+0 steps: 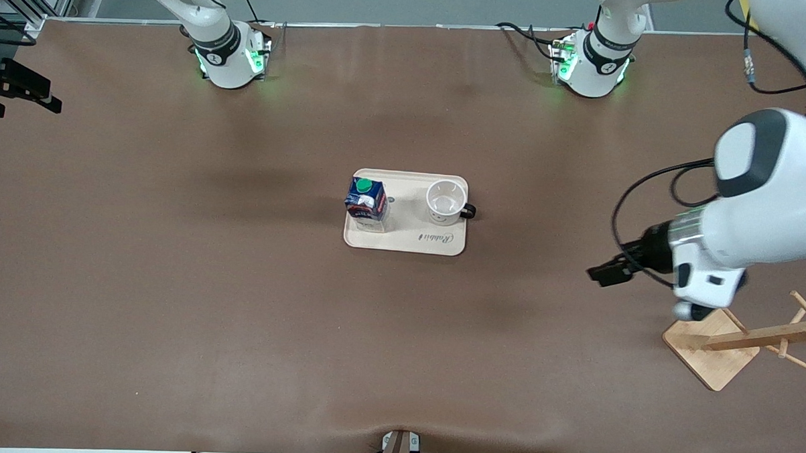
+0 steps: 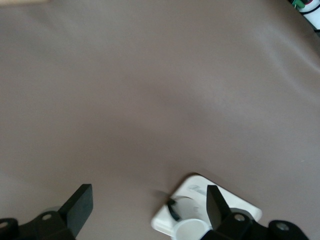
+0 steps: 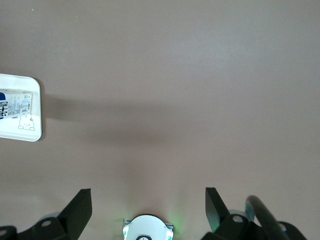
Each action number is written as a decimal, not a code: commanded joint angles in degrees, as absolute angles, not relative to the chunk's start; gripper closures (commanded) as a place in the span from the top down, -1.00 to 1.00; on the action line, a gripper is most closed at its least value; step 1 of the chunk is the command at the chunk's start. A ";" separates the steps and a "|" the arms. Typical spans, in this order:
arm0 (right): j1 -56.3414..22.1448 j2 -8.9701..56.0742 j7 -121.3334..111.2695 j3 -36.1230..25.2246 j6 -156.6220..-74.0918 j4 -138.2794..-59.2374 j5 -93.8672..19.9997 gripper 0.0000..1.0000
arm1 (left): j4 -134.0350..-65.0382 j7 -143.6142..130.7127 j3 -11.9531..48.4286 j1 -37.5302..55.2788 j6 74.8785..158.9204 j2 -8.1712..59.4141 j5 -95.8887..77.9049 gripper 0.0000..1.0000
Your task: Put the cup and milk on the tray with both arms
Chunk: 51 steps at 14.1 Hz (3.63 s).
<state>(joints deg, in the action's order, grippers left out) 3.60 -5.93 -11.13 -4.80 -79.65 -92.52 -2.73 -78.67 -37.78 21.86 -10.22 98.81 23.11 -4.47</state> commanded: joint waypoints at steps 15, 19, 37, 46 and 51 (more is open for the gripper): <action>7.73 -3.43 -10.46 -3.96 -80.86 -92.02 -2.64 1.00 | -94.90 -11.71 3.19 0.17 88.50 -2.35 -1.47 1.00; 7.65 -3.43 -10.46 -3.87 -80.95 -91.76 -2.72 1.00 | -96.68 -8.45 0.70 0.88 89.56 -4.22 -1.93 1.00; 7.21 -3.43 -10.55 -3.87 -79.63 -90.97 -2.81 1.00 | -95.10 -8.09 1.58 0.79 86.04 -4.83 -1.14 1.00; 5.98 -3.34 -10.46 -3.60 -79.81 -90.88 -3.16 1.00 | -93.79 -5.10 1.58 0.79 88.16 -5.10 2.10 1.00; 6.06 -3.34 -10.46 -3.60 -79.45 -91.05 -3.25 1.00 | -90.80 -5.36 1.58 0.79 88.07 -2.90 1.76 1.00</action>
